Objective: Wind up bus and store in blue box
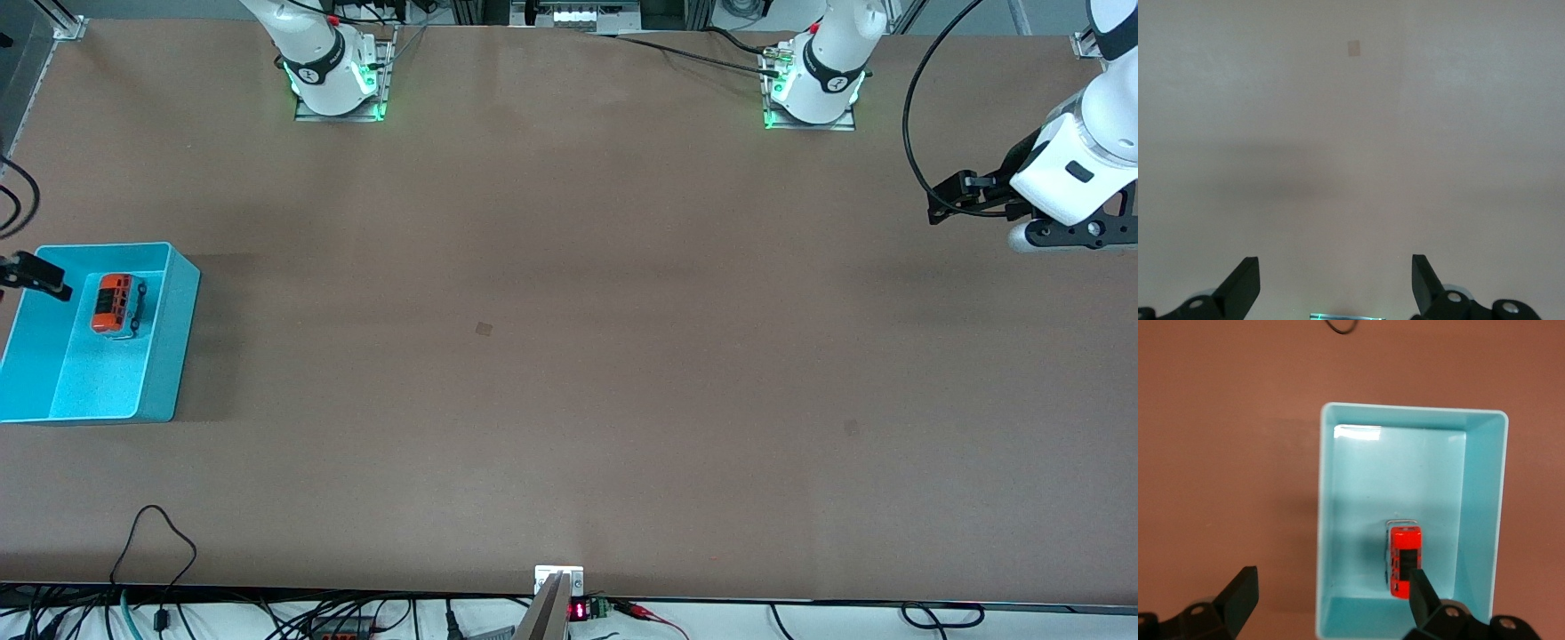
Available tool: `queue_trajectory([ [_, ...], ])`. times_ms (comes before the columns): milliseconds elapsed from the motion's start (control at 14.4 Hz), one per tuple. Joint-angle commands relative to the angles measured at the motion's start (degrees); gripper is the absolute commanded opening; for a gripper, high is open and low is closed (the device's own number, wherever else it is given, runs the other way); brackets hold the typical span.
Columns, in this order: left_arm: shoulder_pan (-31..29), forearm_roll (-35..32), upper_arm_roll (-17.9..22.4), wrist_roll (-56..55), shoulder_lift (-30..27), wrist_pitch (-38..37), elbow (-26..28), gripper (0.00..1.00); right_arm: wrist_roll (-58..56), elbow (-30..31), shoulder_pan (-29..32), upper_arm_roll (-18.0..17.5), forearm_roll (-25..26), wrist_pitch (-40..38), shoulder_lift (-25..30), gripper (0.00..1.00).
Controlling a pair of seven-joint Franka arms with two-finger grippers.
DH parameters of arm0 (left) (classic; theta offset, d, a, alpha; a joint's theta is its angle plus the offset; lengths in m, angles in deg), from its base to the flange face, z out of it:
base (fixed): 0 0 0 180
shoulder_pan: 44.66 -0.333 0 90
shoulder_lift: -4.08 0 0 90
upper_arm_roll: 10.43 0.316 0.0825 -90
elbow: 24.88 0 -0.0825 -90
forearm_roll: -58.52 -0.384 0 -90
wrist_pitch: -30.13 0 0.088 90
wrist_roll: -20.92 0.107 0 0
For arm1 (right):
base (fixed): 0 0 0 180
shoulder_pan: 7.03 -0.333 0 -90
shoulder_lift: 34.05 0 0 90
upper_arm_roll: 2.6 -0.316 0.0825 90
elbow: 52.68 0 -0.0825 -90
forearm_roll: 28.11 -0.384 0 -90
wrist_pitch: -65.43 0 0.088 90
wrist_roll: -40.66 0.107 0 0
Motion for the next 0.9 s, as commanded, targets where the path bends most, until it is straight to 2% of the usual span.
queue_trajectory([
  [0,0.2,0.9,0.3,1.0,-0.2,-0.7,-0.7,1.00,5.8,-4.3,-3.5,-1.0,0.0,-8.8,2.3,1.00],
  [208,0.2,0.9,0.3,1.0,-0.2,-0.7,-0.8,1.00,12.3,-8.3,-4.5,-5.7,0.3,-17.3,3.6,1.00],
  [486,0.3,0.9,0.3,1.0,-0.1,-0.7,-0.8,1.00,15.9,-10.2,-9.4,-5.4,0.9,-23.3,3.7,1.00],
  [833,0.3,0.9,0.3,1.0,-0.2,-0.7,-0.8,1.00,16.2,-9.8,-12.6,-4.1,0.9,-24.8,4.2,1.00],
])
